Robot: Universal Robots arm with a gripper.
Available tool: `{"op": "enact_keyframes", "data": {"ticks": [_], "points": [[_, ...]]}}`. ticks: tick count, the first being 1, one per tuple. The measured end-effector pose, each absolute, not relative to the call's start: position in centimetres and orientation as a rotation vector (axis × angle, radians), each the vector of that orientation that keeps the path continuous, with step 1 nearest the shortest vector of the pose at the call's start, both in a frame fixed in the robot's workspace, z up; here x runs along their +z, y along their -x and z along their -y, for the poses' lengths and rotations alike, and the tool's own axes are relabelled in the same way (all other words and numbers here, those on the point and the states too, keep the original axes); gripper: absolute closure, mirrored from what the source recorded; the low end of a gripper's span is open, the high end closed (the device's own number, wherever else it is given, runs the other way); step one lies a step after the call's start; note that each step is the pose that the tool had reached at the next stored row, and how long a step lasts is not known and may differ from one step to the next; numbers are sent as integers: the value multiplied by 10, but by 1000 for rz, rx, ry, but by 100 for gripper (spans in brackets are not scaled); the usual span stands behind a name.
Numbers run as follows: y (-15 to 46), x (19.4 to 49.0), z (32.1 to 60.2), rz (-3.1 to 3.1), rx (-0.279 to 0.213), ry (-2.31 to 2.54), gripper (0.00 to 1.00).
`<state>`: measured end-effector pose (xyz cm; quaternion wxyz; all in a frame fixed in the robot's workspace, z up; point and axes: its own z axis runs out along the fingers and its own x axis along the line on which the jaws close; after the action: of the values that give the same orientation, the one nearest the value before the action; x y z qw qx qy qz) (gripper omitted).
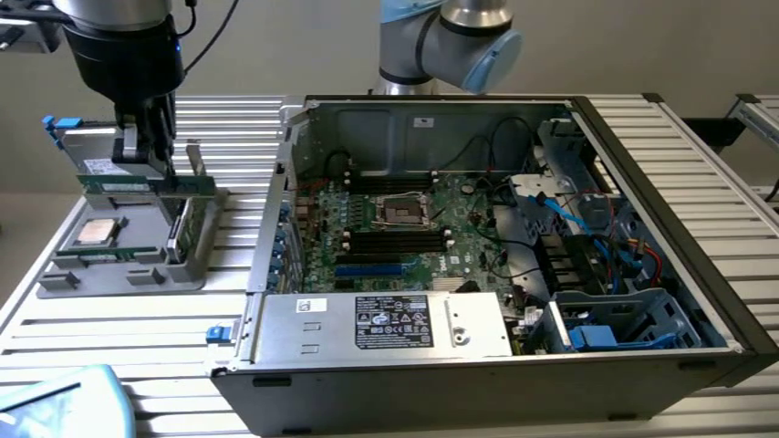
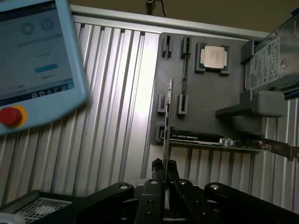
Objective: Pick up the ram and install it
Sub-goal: 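Pick up the ram and move it above insertion slot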
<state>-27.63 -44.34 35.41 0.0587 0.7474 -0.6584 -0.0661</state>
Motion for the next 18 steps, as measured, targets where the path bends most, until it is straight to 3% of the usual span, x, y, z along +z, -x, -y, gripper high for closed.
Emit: {"op": "enact_keyframes", "data": {"ticks": [18], "points": [[227, 369, 442, 1994, -200, -2264, 86]]}}
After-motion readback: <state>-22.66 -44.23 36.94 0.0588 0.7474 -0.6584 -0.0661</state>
